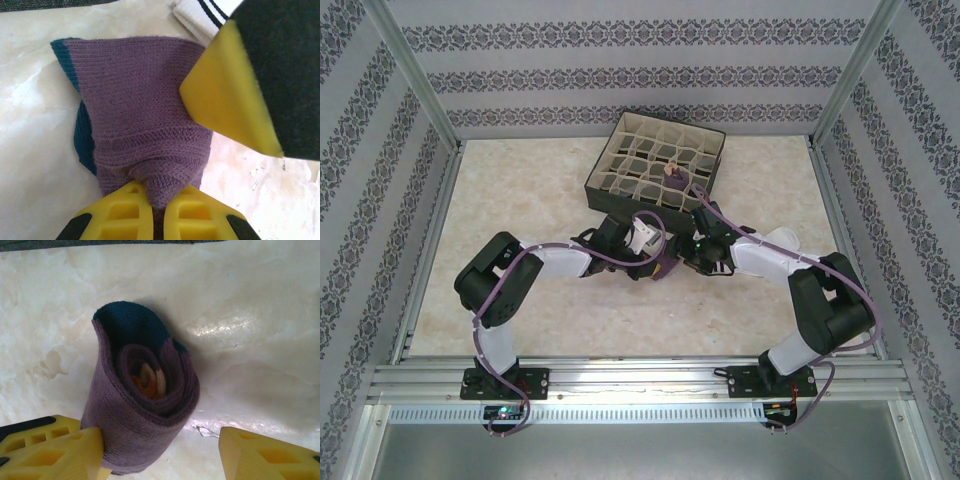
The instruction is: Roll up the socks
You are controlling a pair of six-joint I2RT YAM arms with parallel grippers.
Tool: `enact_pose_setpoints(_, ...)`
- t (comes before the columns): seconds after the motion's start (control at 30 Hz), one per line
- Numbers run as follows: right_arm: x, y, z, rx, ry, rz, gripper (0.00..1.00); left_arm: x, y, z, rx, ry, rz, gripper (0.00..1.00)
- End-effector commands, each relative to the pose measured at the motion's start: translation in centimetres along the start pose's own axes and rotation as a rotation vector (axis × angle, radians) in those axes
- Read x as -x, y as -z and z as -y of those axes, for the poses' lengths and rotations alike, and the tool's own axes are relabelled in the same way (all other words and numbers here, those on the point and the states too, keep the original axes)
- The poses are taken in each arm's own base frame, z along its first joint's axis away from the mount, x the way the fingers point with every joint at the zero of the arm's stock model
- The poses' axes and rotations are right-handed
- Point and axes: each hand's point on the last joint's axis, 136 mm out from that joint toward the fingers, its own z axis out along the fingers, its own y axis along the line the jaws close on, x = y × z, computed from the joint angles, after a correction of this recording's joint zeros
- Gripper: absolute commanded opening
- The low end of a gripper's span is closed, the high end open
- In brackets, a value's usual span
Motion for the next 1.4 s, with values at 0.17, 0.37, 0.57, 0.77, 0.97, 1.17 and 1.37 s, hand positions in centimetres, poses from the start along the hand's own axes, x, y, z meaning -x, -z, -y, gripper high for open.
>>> enact_pose_setpoints(0.17, 0.7, -1.6, -2.0, 0.051, -0.021, -0.031, 0.65, -8.0, -0.9, -2.8, 0.061, 0.176, -0.250, 0.00)
enact_pose_setpoints(0.37, 0.2, -3.6, -2.0, 0.030, -0.035, -0.082, 0.65, -8.0, -0.9, -2.9, 0.050, 0.185, -0.247, 0.00)
enact_pose_setpoints(0.57, -0.2, -5.5, -1.9, 0.033, -0.070, -0.119, 0.61, -8.1, -0.8, -2.9, 0.042, 0.187, -0.244, 0.00)
enact_pose_setpoints(0.77, -0.4, -6.6, -2.5, 0.063, -0.031, -0.124, 0.25, -8.1, -0.5, -2.8, 0.043, 0.180, -0.232, 0.05)
enact_pose_setpoints(0.97, 0.3, -5.1, -4.6, 0.111, 0.150, -0.037, 0.00, -7.0, 0.8, -2.2, 0.033, 0.142, -0.167, 0.19)
enact_pose_setpoints(1.17, 2.2, -1.1, -6.9, 0.140, 0.320, 0.124, 0.00, -2.9, 4.6, -0.6, 0.020, 0.060, 0.007, 0.39)
enact_pose_setpoints(1.37, 4.3, 3.8, -9.5, 0.160, 0.527, 0.289, 0.00, 1.5, 10.1, 1.4, 0.030, -0.069, 0.190, 0.50)
